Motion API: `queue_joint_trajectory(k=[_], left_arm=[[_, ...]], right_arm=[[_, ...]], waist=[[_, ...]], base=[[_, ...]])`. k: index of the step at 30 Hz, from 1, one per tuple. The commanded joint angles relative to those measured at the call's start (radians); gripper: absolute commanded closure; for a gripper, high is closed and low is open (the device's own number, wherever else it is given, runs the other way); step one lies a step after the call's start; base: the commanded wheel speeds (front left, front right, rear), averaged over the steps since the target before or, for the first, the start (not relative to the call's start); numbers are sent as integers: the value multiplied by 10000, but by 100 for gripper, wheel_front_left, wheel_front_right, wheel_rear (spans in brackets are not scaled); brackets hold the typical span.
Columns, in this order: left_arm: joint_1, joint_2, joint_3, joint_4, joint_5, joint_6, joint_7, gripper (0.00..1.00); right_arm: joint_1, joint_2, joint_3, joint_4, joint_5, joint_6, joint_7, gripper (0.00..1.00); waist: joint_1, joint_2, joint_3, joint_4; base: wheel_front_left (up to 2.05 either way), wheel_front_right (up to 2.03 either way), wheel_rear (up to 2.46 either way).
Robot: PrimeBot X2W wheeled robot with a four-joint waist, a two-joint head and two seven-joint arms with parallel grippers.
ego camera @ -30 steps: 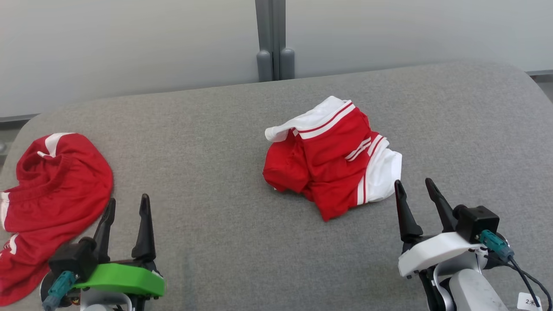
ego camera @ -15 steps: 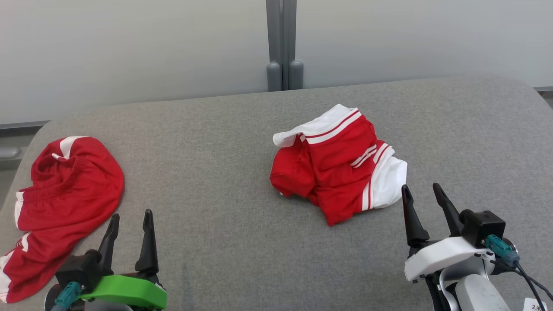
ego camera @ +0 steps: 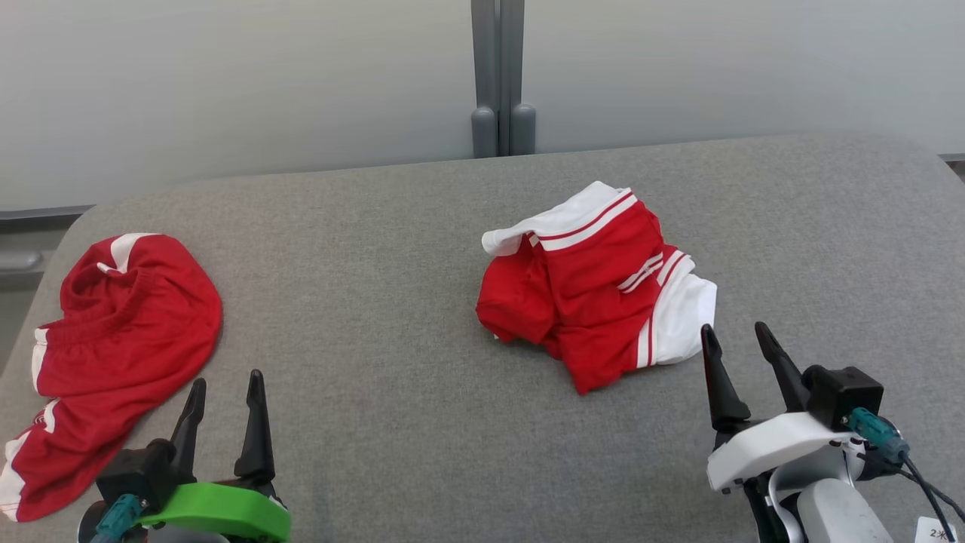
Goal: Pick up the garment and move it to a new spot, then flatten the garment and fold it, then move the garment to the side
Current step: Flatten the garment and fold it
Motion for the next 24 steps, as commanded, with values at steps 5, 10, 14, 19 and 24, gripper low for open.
queue_joint_trajectory(k=[5, 10, 14, 19, 24], left_arm=[[-164, -72, 31, -57, 118, -98, 0, 0], [-355, -135, 14, -199, 198, -150, -2, 0], [-609, -171, -18, -401, 273, -175, 0, 0], [-952, -188, -98, -552, 364, -230, 0, 0], [-1313, -196, -171, -767, 449, -276, 0, 0]], right_arm=[[-703, -28, -581, 298, -169, -1, 774, 0], [-1955, -29, -1532, 1037, 73, -3, 1902, 0], [-3200, -22, -2163, 2003, -146, -3, 2881, 0], [-4465, -25, -2805, 3270, -927, -3, 3772, 0], [-5436, -107, -3338, 4356, -1546, -3, 4160, 0]], waist=[[0, 0, 166, 154], [0, 0, 558, 334], [0, 0, 1136, 566], [0, 0, 1809, 877], [0, 0, 2377, 1151]], base=[[0, 0, 0], [0, 0, 0], [0, 0, 0], [0, 0, 0], [0, 0, 0]])
